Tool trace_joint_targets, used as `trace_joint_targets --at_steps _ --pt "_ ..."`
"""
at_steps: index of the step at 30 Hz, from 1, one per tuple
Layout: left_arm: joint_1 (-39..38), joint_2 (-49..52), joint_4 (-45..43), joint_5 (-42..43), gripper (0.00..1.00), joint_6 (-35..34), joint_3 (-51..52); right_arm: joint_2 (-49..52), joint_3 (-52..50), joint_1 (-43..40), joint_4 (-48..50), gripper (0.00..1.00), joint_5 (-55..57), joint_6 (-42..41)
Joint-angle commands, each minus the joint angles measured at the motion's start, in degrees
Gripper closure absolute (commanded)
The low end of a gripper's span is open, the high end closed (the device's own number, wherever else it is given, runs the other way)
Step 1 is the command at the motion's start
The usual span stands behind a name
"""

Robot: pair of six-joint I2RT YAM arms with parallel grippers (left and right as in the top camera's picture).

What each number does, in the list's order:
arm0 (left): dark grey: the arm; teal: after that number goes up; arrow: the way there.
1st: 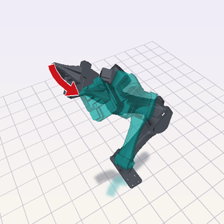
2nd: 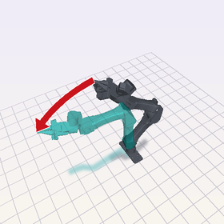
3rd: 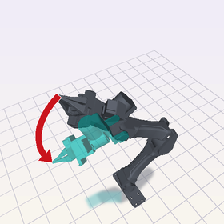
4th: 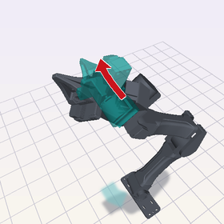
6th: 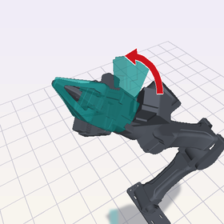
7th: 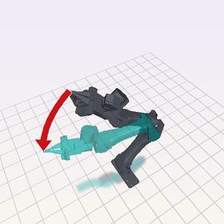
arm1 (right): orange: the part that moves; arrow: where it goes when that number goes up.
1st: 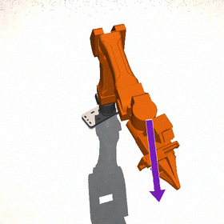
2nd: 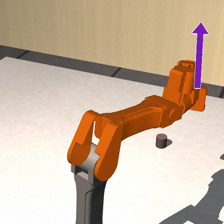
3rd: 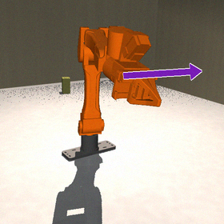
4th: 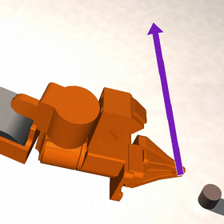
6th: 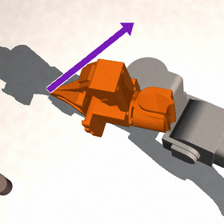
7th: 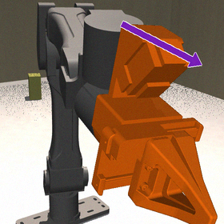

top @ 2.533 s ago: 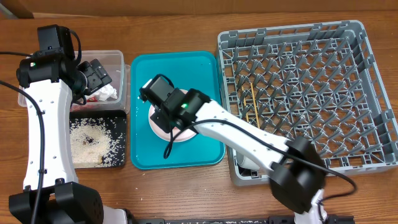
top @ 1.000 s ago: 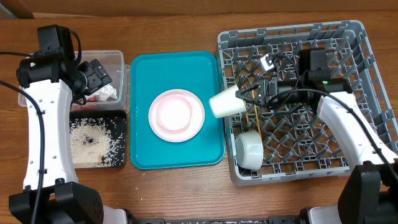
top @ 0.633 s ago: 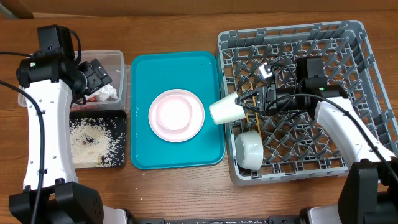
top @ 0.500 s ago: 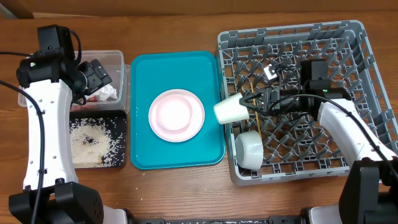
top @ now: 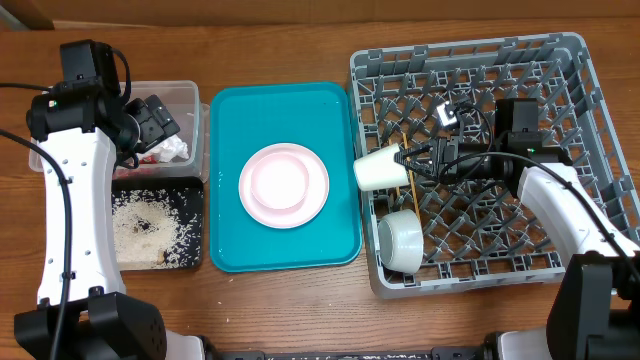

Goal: Sort waste into correct bins and load items into the dishwasher
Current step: 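Lift the white cup and carry it right to the rack's back corner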

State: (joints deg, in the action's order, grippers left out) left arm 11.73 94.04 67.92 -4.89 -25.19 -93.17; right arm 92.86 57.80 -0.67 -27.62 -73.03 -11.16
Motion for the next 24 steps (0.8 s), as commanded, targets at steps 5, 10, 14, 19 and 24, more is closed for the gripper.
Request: trace_joint_targets --at_steps 5,10,14,19,24 --pt "-0.11 0.15 -0.07 0.26 0.0 -0.76 -1.29 0.9 -2.14 -0.04 11.37 0.96 0.55 -9.22" --pt "-0.11 0.15 -0.07 0.26 0.0 -0.76 -1.29 1.46 -2.14 -0.04 33.48 0.96 0.55 -26.18" --pt "-0.11 0.15 -0.07 0.26 0.0 -0.76 -1.29 1.46 -2.14 -0.04 53.0 0.96 5.25 -39.91" --pt "-0.11 0.15 -0.07 0.26 0.0 -0.76 -1.29 1.7 -2.1 0.72 56.17 0.96 14.62 -41.46" --pt "-0.11 0.15 -0.07 0.26 0.0 -0.76 -1.29 7.23 1.03 2.38 67.32 0.96 15.15 -50.42"
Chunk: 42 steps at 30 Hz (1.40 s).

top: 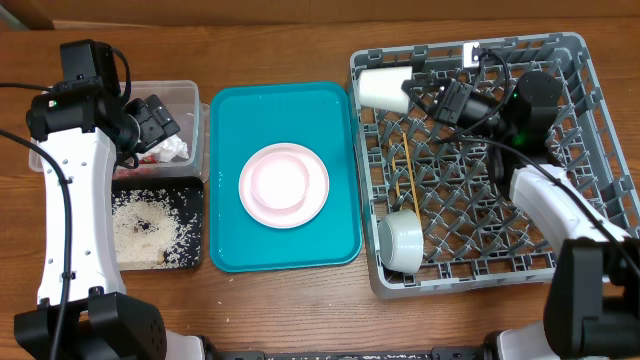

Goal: Sort waste into correct bins and load items into the dishwasher
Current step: 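Lift the white cup and carry it right to the rack's back corner, then set the cup upside down in the rack and open the right gripper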

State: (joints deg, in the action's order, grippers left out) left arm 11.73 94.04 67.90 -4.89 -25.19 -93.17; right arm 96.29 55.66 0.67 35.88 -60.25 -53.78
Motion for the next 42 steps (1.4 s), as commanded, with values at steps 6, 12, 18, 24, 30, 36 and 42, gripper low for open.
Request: trace_joint_targets --at_steps 6,12,18,24,30,36,42 --pt "-0.11 0.15 -0.04 0.26 0.0 -0.76 -1.29 12.11 11.78 1.64 7.37 0.96 1.2 -14.43" --pt "-0.11 0.15 -0.02 0.26 0.0 -0.76 -1.29 17.94 16.87 1.64 7.34 0.96 1.09 -17.94" --pt "-0.11 0.15 -0.04 0.26 0.0 -0.76 -1.29 22.69 16.87 2.34 7.37 0.96 3.78 -20.22" --pt "-0.11 0.15 -0.04 0.26 0.0 -0.76 -1.29 25.62 16.87 4.87 8.87 0.96 7.5 -20.17" --pt "-0.11 0.15 -0.04 0.26 0.0 -0.76 -1.29 27.26 16.85 5.99 8.85 0.96 8.07 -19.69" --pt "-0.11 0.15 -0.04 0.26 0.0 -0.76 -1.29 28.04 16.83 5.73 2.51 0.96 7.58 -16.09" --pt "-0.11 0.15 -0.04 0.26 0.0 -0.76 -1.29 28.04 16.83 4.39 2.49 0.9 4.02 -16.06"
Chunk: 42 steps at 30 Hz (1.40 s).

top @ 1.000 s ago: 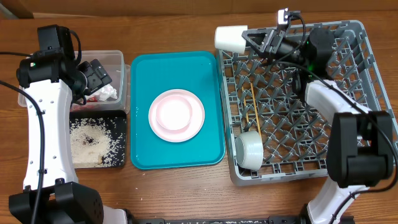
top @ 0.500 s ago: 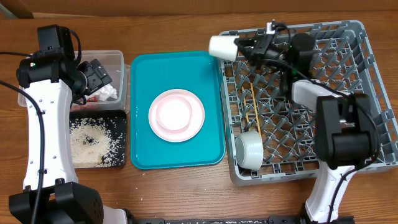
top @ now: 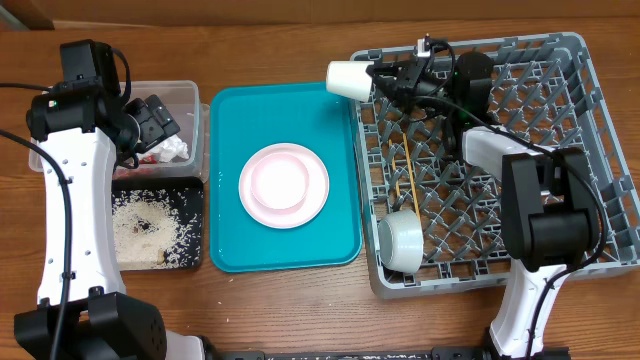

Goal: Sort waste into correct bins and load items into the dishwasher
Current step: 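Set the cup upside down in the rack and open the right gripper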

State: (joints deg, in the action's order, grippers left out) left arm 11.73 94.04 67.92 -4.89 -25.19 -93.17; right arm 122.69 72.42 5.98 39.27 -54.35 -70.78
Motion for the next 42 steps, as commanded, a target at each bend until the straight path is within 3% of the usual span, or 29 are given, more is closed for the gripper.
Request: trace_joint_targets --at_steps 1,20,32,42 --pt "-0.11 0.15 -0.07 0.26 0.0 -0.76 -1.29 1.64 0.07 -1.2 -0.9 0.9 -2.4 0.92" --pt "-0.11 0.15 -0.07 0.26 0.0 -0.76 -1.29 1.64 0.02 -6.86 -8.11 0.95 -12.98 4.5" --pt "-0.11 0.15 -0.07 0.26 0.0 -0.76 -1.29 1.62 0.02 -9.09 -7.17 0.73 -18.8 4.63" --pt "-0.11 0.15 -0.07 0.26 0.0 -0.76 -1.29 1.49 0.02 -9.7 -7.19 0.72 -19.26 4.83"
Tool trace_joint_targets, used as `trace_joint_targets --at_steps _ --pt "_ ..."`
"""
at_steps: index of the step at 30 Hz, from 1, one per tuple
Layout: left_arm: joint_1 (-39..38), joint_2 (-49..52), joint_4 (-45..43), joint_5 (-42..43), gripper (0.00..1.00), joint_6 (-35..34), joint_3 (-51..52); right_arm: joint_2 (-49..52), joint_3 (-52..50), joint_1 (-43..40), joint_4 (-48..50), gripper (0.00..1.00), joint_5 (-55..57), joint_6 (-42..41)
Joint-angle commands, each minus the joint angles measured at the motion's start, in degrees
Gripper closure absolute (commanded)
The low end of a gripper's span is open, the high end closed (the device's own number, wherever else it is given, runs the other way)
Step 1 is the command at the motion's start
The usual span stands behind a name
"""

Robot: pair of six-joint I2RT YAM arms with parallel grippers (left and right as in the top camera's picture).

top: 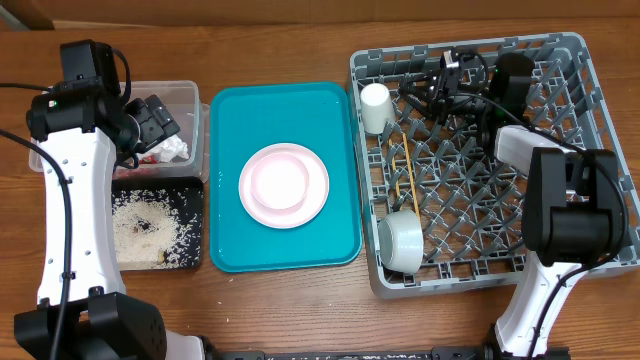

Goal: Sort waste into correct bins and load items into the dishwasher
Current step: 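Set the cup upside down in the rack and open the right gripper, then move the right gripper back left to the pink plate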

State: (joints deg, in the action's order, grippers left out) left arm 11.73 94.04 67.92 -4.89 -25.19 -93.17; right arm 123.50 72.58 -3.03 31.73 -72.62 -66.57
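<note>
A white cup stands at the far left edge of the grey dishwasher rack, mouth down as far as I can tell. My right gripper sits just to its right over the rack, open and apart from the cup. A white bowl lies on its side in the rack's near left corner, with yellow chopsticks behind it. A pink-white plate rests on the teal tray. My left gripper hovers open over the clear bin, above crumpled white waste.
A black bin scattered with rice stands in front of the clear bin at the left. The tray lies between the bins and the rack. Cables trail from the right arm across the rack's far side.
The cup was held on its side at the rack's far left corner, past the tray's edge. Now it stands in the rack and my right gripper has let go and drawn back right.
My right gripper first held the cup sideways at the middle of the rack's left edge. Then it held it at the rack's far left corner, then slightly beyond that corner. Now the cup rests in the rack, released. The left arm stayed over the clear bin throughout.
</note>
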Motion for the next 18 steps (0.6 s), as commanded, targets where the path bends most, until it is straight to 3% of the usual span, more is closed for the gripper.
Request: trace_joint_targets --at_steps 1,12,15,18 --pt "-0.11 0.15 -0.04 0.26 0.0 -0.76 -1.29 0.44 -0.13 -0.85 0.37 0.72 -1.03 0.61" --pt "-0.11 0.15 -0.07 0.26 0.0 -0.76 -1.29 -11.8 -0.13 -1.4 -0.76 0.73 1.42 0.63" --pt "-0.11 0.15 -0.07 0.26 0.0 -0.76 -1.29 -15.8 -0.13 -1.4 -6.01 0.73 5.38 1.7" --pt "-0.11 0.15 -0.07 0.26 0.0 -0.76 -1.29 -21.57 -0.13 -1.11 -18.03 0.75 14.71 4.94"
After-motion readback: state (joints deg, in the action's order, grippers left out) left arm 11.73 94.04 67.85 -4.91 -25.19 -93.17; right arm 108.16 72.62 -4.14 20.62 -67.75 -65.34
